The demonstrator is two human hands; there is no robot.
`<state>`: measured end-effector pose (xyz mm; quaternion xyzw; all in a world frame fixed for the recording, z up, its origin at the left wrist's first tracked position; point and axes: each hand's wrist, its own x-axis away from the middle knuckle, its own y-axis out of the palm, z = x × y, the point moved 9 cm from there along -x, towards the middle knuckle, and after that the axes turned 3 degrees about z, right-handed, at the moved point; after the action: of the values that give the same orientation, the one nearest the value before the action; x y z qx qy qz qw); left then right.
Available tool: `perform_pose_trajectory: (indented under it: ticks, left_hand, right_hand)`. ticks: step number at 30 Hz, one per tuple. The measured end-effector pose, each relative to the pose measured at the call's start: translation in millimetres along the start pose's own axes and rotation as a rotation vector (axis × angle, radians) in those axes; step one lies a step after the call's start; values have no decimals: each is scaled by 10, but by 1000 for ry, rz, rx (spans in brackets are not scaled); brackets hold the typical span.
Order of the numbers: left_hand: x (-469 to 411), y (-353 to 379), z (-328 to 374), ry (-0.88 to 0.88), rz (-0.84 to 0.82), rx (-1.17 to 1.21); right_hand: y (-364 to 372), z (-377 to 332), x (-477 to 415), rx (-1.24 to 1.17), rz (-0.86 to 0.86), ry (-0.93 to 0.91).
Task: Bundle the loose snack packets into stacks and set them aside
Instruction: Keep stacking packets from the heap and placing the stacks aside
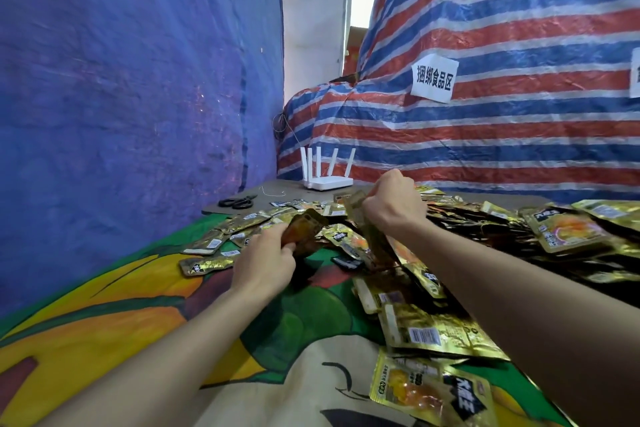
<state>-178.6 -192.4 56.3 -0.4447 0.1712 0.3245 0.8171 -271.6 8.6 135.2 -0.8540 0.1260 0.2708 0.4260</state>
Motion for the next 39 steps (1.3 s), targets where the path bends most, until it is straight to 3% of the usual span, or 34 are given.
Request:
perform_pose_trajectory:
  ticks: [11,18,24,28,39]
  left_hand:
    - [164,-263,-130,-257,173,336]
    - [345,-379,-99,-419,248,790]
    - [522,-399,40,-452,207,908]
    - [670,-359,200,-461,150,952]
    - [1304,80,1164,-509,-257,1035]
  right_hand:
    - [-227,103,128,-277,25,46]
    - [-302,352,201,-908,38,328]
    - [-478,429,428,-1325,57,486]
    - [-671,544,679,-1286,23,457]
    - [-1039,1095,1496,-1091,51,448]
